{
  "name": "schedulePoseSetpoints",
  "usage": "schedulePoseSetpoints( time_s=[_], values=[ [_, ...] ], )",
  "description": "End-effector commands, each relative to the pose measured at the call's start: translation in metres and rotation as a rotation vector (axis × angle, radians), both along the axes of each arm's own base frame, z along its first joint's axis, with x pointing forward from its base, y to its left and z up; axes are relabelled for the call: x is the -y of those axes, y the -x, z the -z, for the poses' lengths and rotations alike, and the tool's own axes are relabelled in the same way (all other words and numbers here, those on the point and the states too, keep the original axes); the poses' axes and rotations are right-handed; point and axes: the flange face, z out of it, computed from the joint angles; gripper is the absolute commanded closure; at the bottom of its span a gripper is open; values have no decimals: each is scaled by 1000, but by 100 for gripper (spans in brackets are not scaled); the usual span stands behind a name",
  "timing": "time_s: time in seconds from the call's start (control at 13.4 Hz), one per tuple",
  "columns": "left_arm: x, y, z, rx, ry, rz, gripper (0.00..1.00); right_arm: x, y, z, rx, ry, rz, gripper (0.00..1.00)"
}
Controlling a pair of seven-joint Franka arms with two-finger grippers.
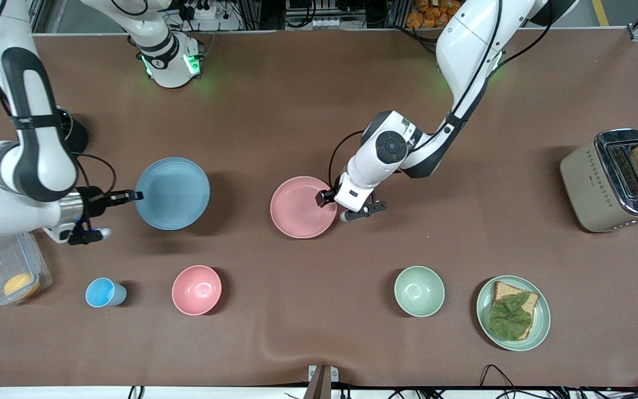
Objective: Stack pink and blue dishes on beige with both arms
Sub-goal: 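Lift the blue plate with the right gripper while the left gripper withdraws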
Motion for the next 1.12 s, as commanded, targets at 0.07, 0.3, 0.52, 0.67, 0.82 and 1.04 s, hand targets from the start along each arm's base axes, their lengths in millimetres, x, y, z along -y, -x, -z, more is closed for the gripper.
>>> schedulePoseSetpoints(
  time_s=[0.07,0.3,0.52,0.67,0.82,1.04],
  values=[
    [-61,-30,-97,92,-137,17,0,-76,-2,-6,6,11,33,100],
    [-129,-50,-153,102,-246,7,0,-136,-2,-4,49,36,60,100],
    [-198,-56,-213,121,-325,130,0,-181,1,18,74,-2,122,100],
    [-234,-51,-244,108,-362,173,0,-212,8,27,78,7,153,100],
    [-255,-43,-274,90,-382,173,0,-232,15,35,83,27,161,100],
    [-276,-38,-329,46,-409,220,0,-261,23,43,95,46,175,100]
  ],
)
